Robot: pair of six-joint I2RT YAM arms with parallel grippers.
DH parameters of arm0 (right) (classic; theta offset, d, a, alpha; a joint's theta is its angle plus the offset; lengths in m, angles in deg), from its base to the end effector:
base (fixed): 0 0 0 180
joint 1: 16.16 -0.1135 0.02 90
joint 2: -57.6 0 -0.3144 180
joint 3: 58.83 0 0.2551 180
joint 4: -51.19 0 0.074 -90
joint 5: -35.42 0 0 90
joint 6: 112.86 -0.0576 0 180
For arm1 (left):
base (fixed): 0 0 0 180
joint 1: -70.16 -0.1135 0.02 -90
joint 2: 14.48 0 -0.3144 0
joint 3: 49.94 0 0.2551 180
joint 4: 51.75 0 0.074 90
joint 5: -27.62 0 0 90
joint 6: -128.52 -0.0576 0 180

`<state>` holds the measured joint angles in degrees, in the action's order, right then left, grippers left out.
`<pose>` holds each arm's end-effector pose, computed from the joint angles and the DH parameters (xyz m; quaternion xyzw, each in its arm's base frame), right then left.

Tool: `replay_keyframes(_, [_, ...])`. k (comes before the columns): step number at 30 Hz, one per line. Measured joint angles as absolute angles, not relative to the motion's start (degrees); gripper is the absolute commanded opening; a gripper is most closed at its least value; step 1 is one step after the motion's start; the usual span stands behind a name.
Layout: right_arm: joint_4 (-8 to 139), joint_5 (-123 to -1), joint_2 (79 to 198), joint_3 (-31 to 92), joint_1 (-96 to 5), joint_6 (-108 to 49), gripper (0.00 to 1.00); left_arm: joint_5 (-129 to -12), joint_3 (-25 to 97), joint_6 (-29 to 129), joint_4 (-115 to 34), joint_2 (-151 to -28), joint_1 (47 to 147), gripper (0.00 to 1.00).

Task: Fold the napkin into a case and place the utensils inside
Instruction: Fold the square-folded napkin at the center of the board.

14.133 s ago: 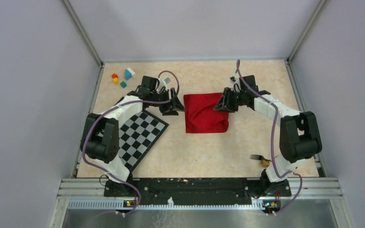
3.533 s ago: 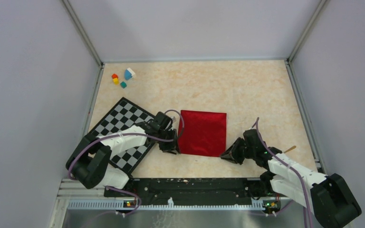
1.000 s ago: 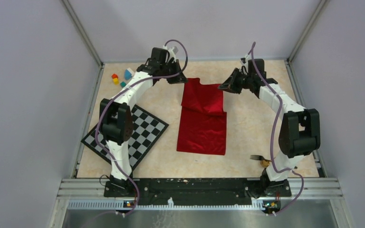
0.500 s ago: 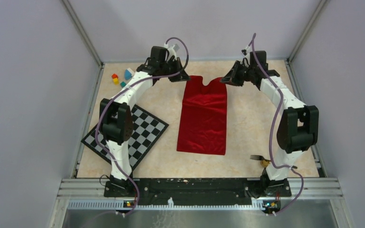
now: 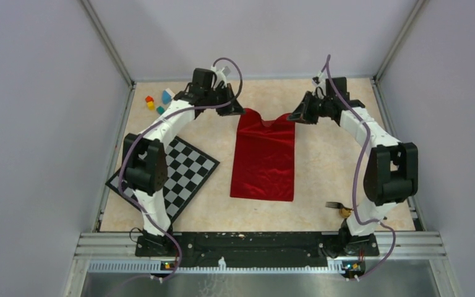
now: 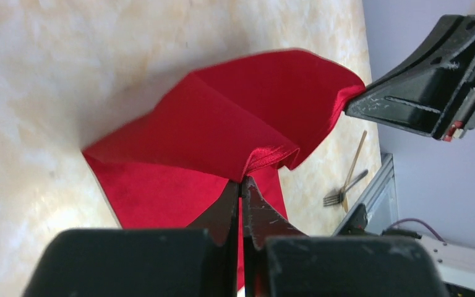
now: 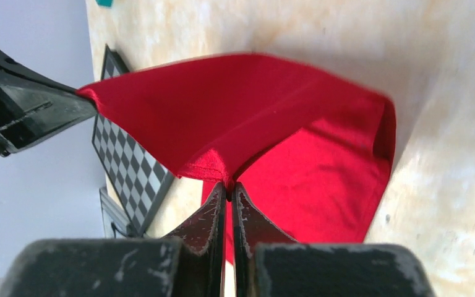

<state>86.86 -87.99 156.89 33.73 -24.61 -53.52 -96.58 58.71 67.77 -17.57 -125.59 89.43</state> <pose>0.4051 0.0922 0.3116 0.0550 0.8823 0.3772 0.2762 0.4478 -0.1909 0.3233 0.0572 0.8623 -0.4159 0.2833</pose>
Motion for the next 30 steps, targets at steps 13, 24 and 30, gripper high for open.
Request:
replay_keyframes(13, [82.43,-91.7,138.0,3.72,-28.06,-56.49,0.0,-98.7,21.16,69.0,-18.4,-104.04,92.67,0.0])
replay_keyframes(24, [81.53,-91.66,129.02,-12.52,-30.64,-58.83,0.0,-98.72,8.89,69.87,-18.23,-98.27,96.93,0.0])
replay_keyframes(30, [81.05,-91.66,126.55,-15.97,-30.64,-59.05,0.0,-98.52,6.27,69.98,-18.16,-97.72,99.42,0.0])
